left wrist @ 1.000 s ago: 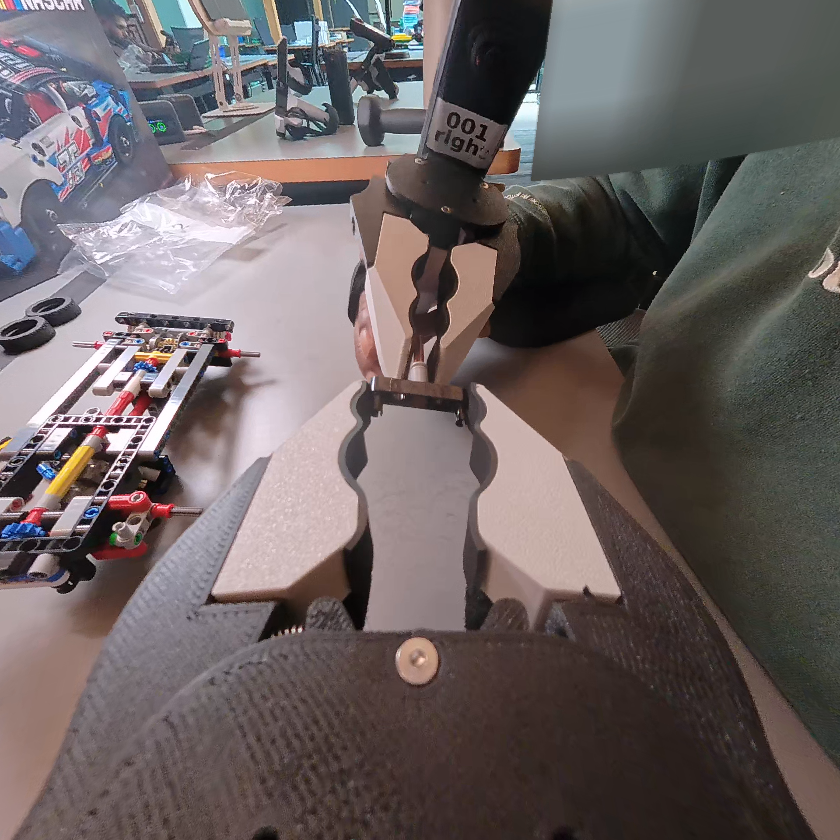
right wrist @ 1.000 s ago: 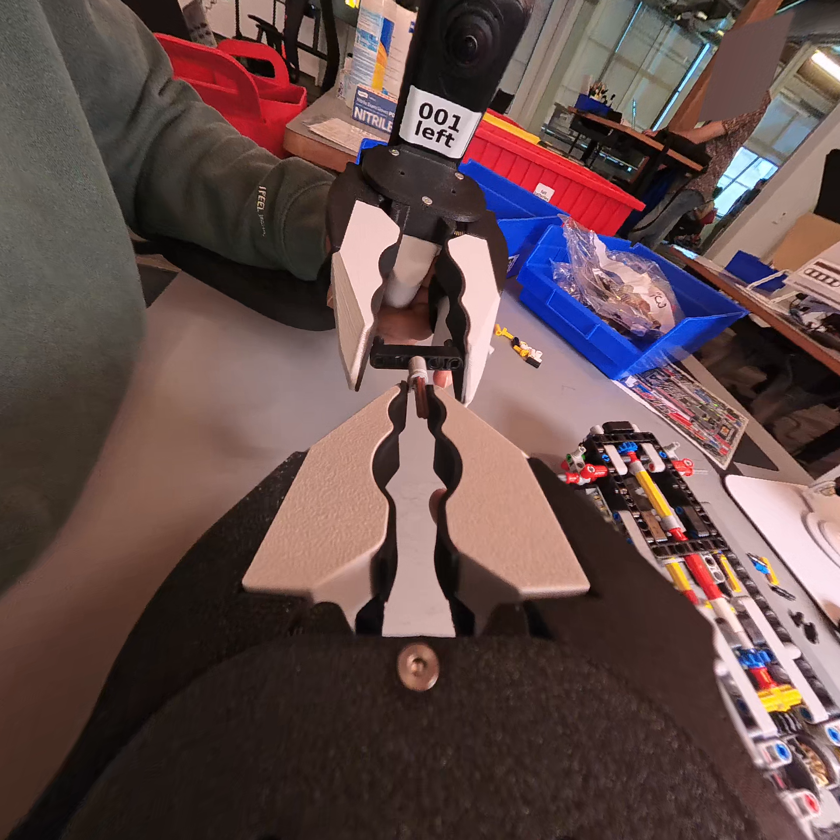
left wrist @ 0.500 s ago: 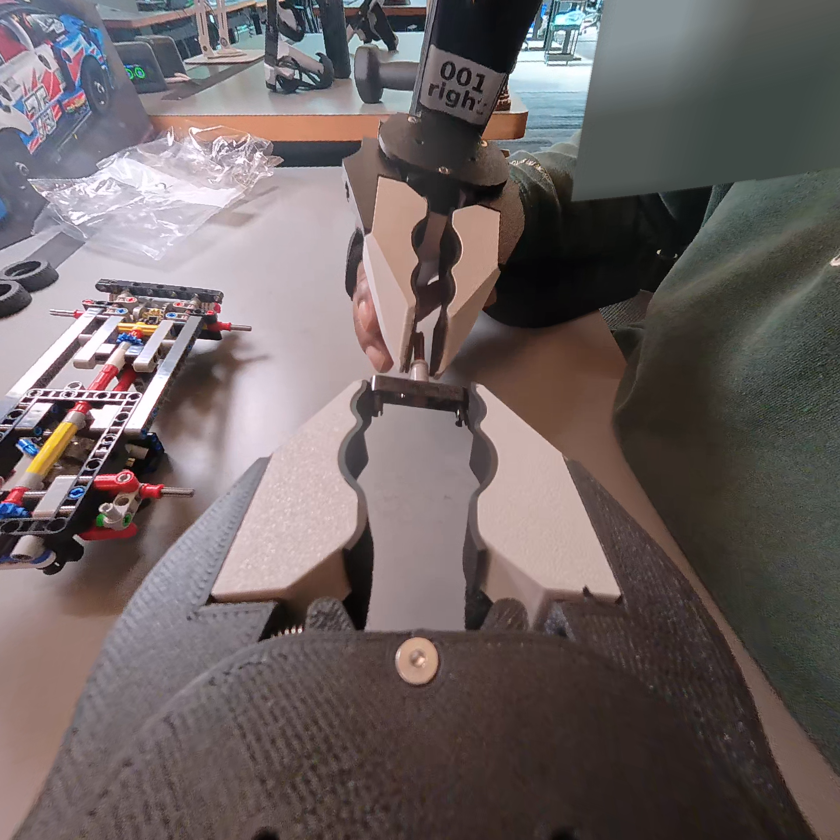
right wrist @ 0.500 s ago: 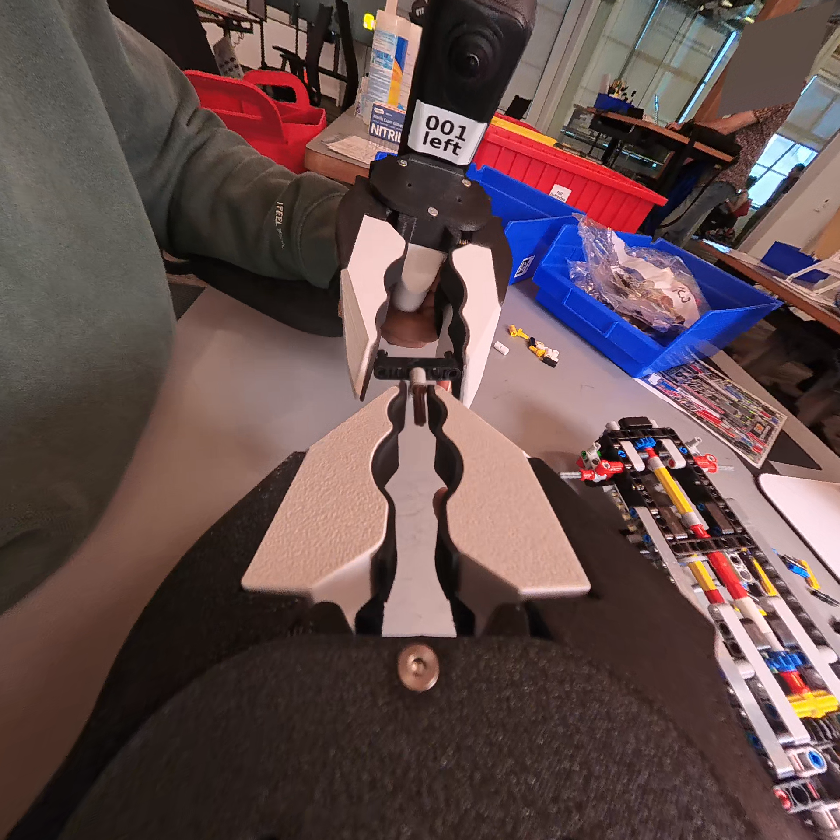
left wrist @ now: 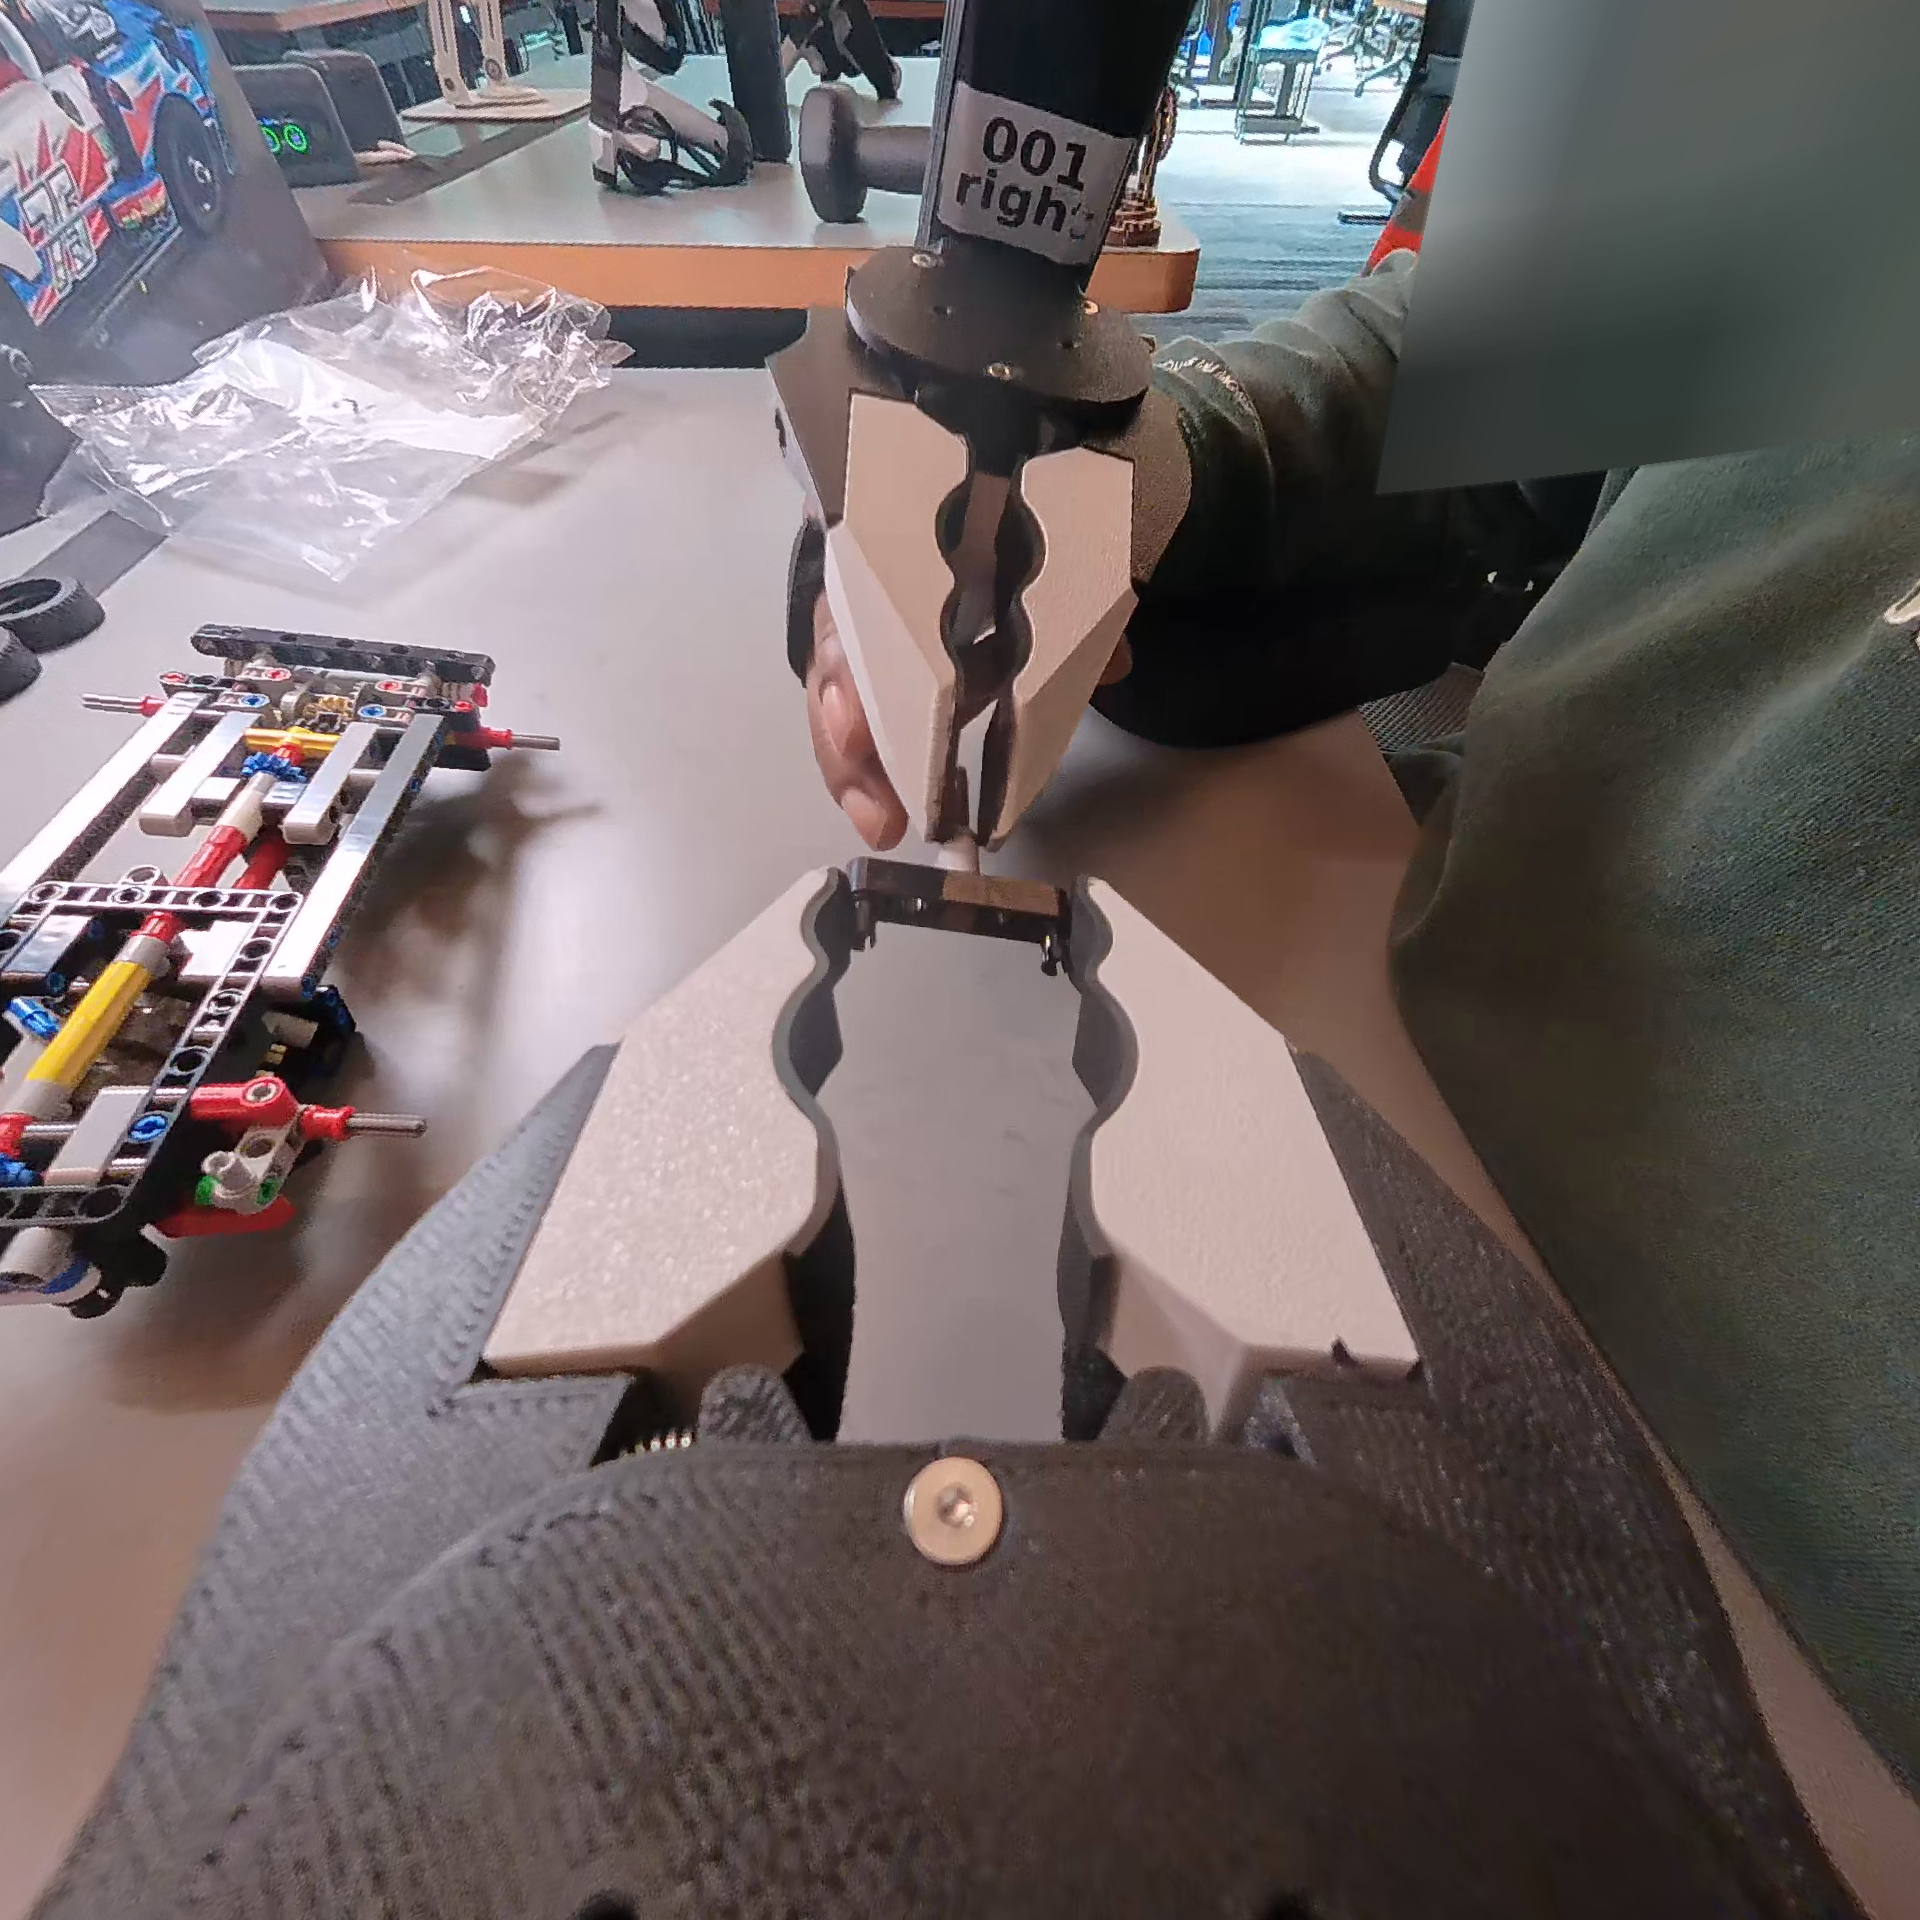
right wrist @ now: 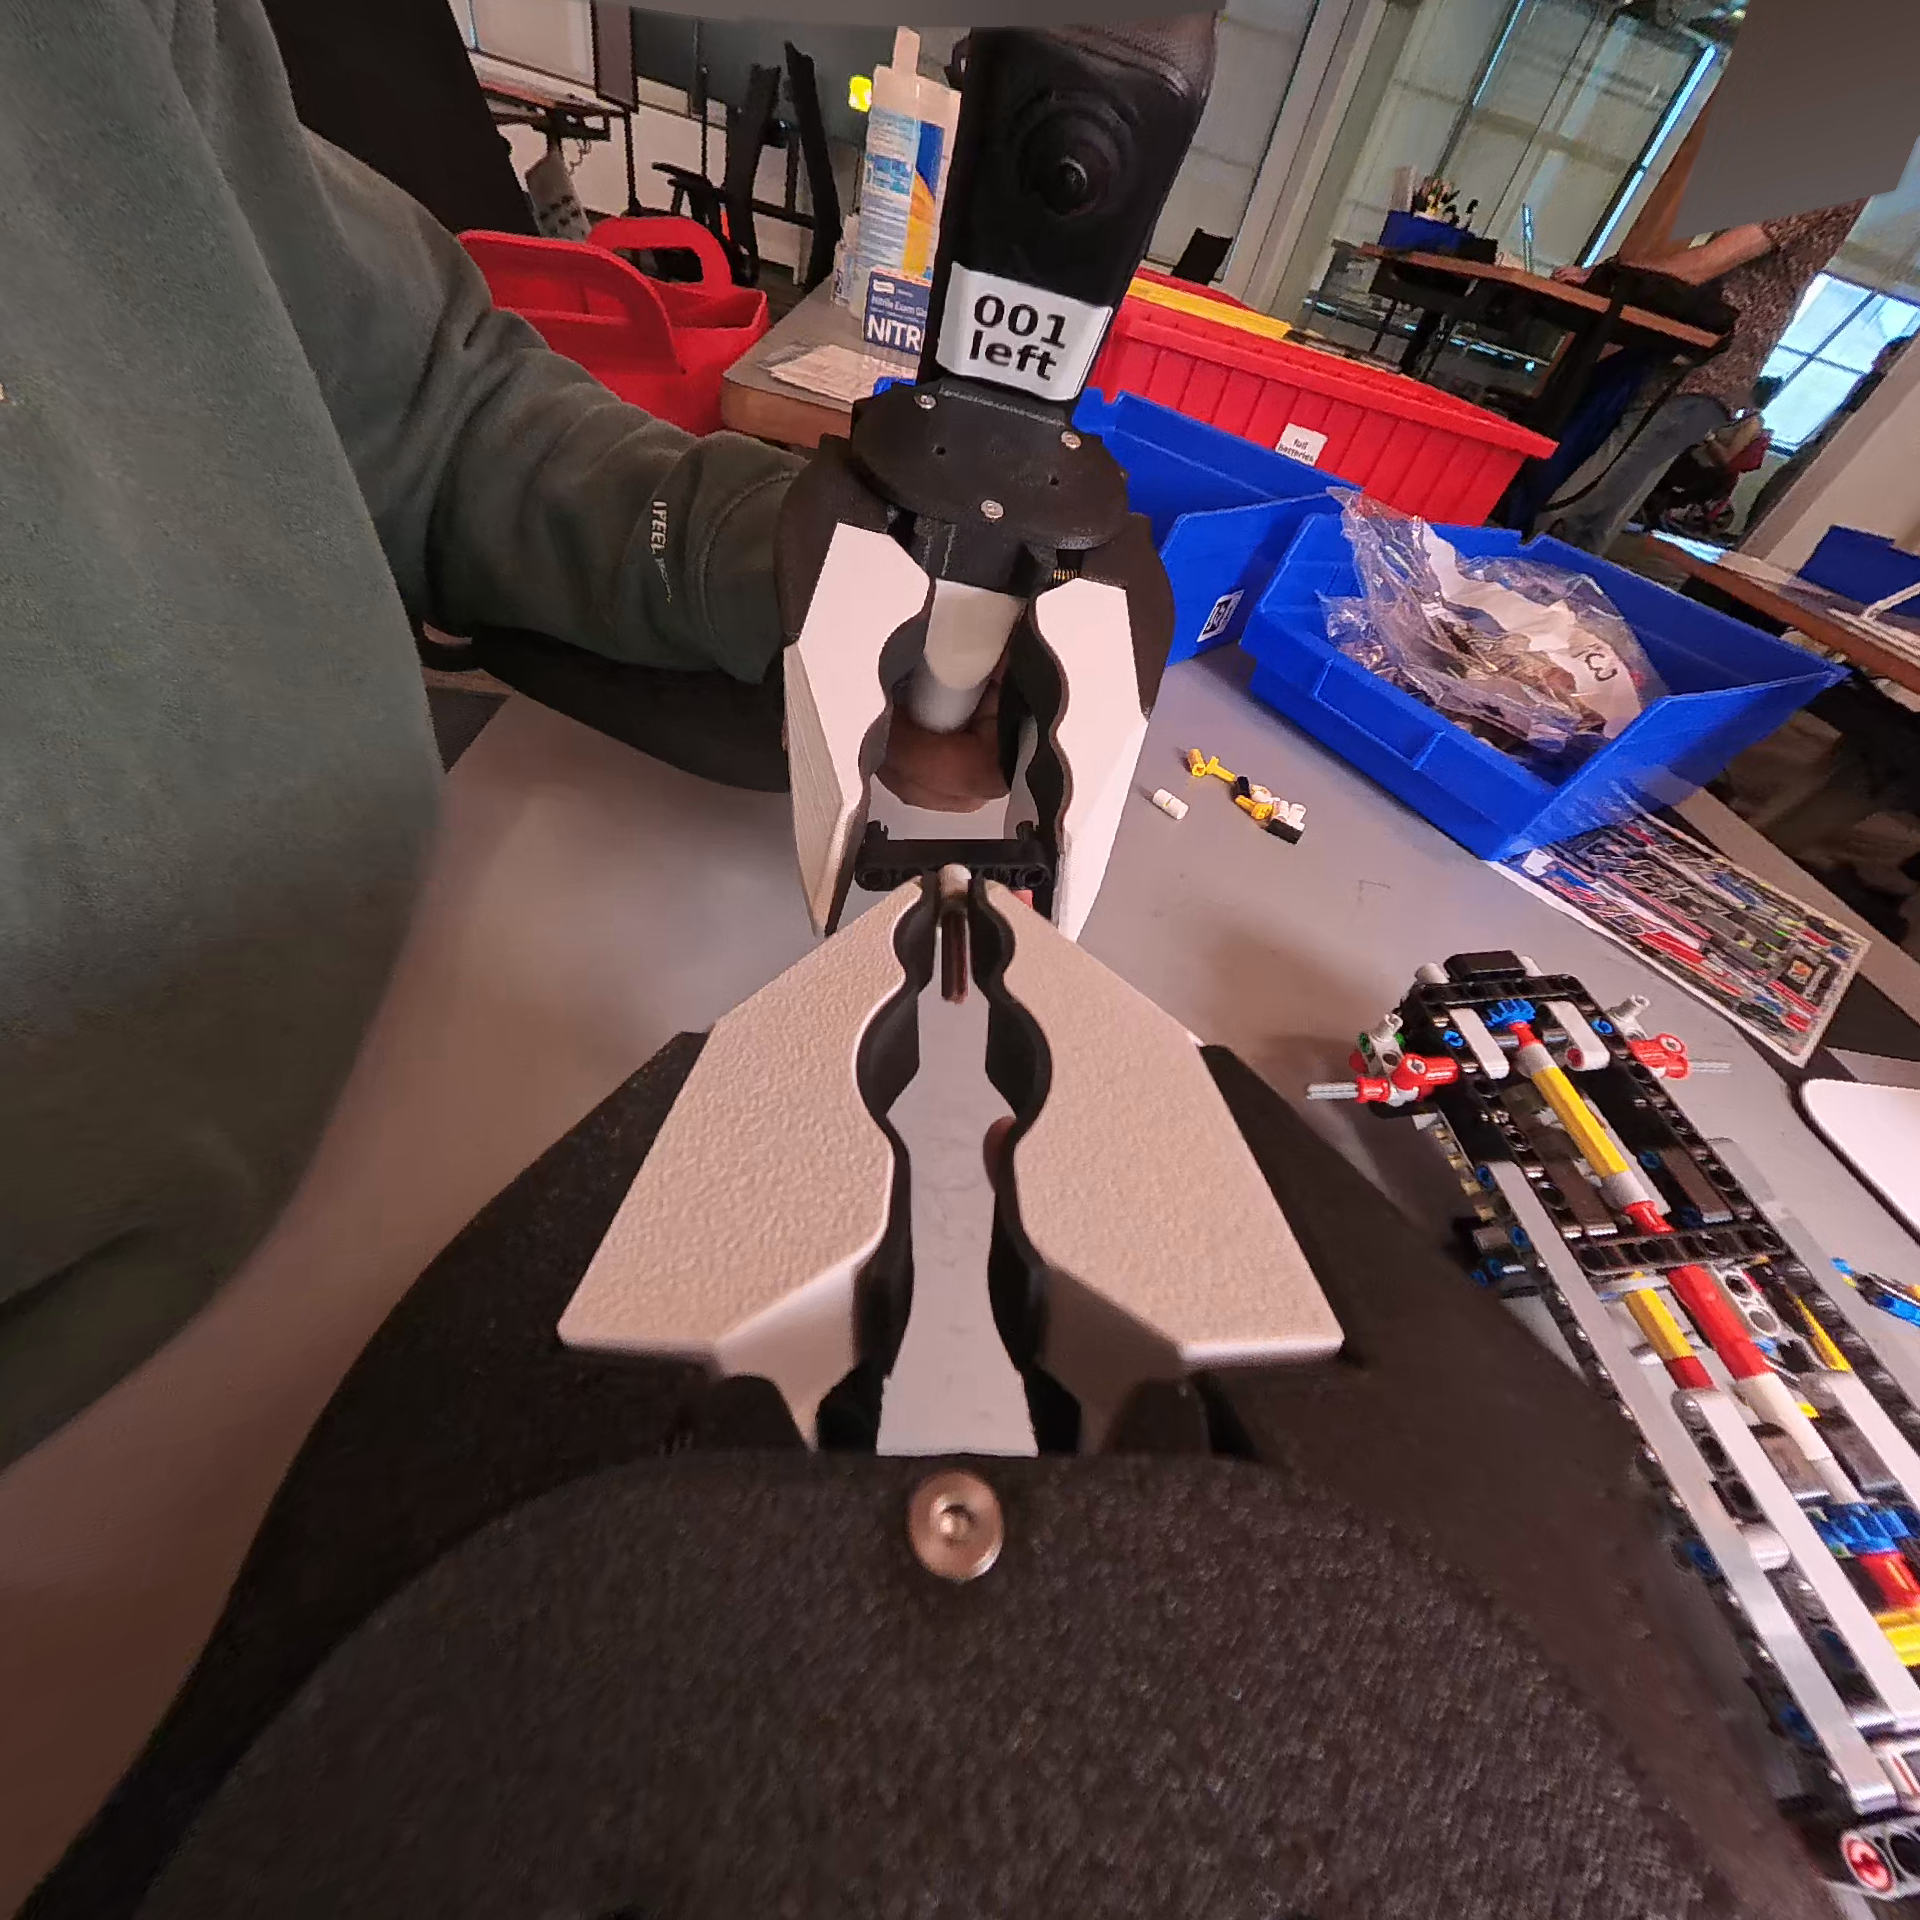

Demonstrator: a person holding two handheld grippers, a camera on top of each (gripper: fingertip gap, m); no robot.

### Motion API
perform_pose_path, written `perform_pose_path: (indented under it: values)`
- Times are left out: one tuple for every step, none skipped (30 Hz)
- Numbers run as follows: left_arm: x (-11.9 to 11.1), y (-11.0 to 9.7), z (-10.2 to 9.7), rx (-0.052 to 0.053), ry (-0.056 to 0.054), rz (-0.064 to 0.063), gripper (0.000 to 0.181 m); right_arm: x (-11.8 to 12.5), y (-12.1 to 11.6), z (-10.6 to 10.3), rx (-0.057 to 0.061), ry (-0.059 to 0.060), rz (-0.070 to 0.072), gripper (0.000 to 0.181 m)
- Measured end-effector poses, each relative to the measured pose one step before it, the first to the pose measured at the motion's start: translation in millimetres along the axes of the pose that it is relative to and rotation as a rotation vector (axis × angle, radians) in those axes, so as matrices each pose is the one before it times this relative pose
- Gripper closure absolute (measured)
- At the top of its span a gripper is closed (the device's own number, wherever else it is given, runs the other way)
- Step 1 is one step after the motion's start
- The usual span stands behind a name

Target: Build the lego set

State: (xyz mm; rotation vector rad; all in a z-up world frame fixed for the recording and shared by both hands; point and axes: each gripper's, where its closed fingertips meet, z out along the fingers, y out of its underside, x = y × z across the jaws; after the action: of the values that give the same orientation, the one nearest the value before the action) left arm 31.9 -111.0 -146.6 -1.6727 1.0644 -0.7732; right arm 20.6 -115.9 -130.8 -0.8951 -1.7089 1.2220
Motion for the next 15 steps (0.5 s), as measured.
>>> perform_pose_path:
  values:
    - [-0.35, -0.50, -0.58, 0.0014, -0.0010, -0.0004, 0.140, 0.53, -0.45, -0.61, 0.0017, 0.0027, -0.0040, 0.178]
    - [-0.70, 0.11, -0.53, -0.0003, -0.0035, 0.0013, 0.140, 0.82, -0.19, -0.76, 0.0006, 0.0041, -0.0062, 0.174]
    - [-0.77, 0.02, -0.54, 0.0023, -0.0027, -0.0010, 0.140, 0.79, 0.14, -1.06, -0.0011, 0.0014, -0.0013, 0.171]
    - [-0.52, -0.56, -0.49, 0.0053, -0.0003, -0.0038, 0.140, 0.80, 0.94, -0.80, -0.0058, 0.0012, 0.0009, 0.170]
    - [-0.61, -0.66, -0.41, 0.0050, -0.0015, -0.0023, 0.140, 0.45, 1.54, -0.36, -0.0082, 0.0014, -0.0025, 0.171]
    - [-0.55, -0.08, -0.14, 0.0020, -0.0019, 0.0002, 0.140, -0.08, 1.95, 0.23, -0.0106, 0.0014, -0.0056, 0.172]
    - [0.10, 0.26, 0.11, 0.0002, 0.0008, 0.0001, 0.140, -0.01, 1.56, 0.60, -0.0088, 0.0041, -0.0057, 0.177]
    - [0.41, 0.34, 0.32, -0.0002, 0.0025, -0.0009, 0.140, 0.15, 0.44, 0.41, -0.0028, 0.0050, -0.0051, 0.180]
    - [-0.05, 0.27, 0.32, 0.0004, 0.0004, -0.0005, 0.140, 0.09, 0.61, 0.11, -0.0045, -0.0012, 0.0003, 0.180]
    - [-0.41, 0.05, 0.10, 0.0020, -0.0020, -0.0006, 0.140, 0.53, 0.24, -0.11, -0.0020, -0.0022, 0.0092, 0.180]
    - [-0.49, -0.20, 0.30, 0.0044, -0.0024, -0.0004, 0.140, 0.52, 0.26, -0.29, -0.0002, -0.0023, 0.0094, 0.180]
    - [-0.12, 0.15, 0.51, 0.0036, -0.0015, 0.0005, 0.140, -0.04, 0.63, -0.23, -0.0021, -0.0060, 0.0072, 0.180]
    - [-0.63, 0.98, 0.55, 0.0000, -0.0052, 0.0015, 0.140, -0.14, 1.31, -0.16, -0.0051, -0.0050, 0.0061, 0.180]
    - [-1.99, 0.79, 0.05, 0.0021, -0.0149, 0.0036, 0.139, 1.31, 1.58, -0.45, -0.0029, 0.0029, 0.0041, 0.180]
    - [-2.50, 0.14, -0.63, 0.0066, -0.0156, 0.0046, 0.132, 1.03, 1.41, -1.28, 0.0008, -0.0014, 0.0049, 0.180]
